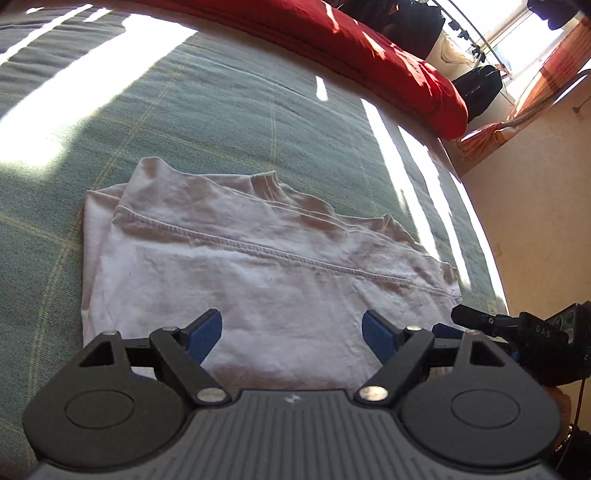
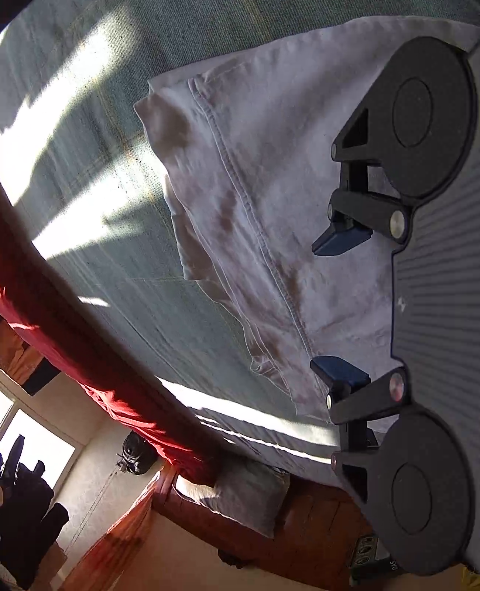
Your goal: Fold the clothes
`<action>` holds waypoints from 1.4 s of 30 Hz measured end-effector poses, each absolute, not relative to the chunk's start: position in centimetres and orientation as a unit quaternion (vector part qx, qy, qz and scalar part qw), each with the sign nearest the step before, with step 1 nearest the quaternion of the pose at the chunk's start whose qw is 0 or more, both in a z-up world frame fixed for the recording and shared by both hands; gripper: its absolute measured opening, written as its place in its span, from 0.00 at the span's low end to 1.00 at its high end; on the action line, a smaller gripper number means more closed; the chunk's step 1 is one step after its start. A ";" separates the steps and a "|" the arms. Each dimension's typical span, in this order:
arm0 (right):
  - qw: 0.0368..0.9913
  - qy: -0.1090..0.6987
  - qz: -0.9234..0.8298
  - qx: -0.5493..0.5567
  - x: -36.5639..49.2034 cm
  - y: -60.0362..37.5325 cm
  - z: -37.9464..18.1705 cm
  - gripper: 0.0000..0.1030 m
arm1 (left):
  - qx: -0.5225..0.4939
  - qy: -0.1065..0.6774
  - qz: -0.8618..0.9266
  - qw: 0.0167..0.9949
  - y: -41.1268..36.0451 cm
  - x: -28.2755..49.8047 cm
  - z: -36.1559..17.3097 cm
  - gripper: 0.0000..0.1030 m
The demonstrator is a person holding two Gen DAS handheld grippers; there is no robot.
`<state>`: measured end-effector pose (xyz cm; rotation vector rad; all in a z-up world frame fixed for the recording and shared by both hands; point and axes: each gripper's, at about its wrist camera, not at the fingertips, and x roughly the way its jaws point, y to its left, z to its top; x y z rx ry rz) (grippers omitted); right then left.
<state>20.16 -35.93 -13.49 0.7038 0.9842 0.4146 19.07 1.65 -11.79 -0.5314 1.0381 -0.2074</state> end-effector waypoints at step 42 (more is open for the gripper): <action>0.810 0.477 0.201 0.275 19.2 -35.6 -13.4 0.73 | -0.212 0.510 -0.102 0.828 -1.3 19.8 -13.9 0.81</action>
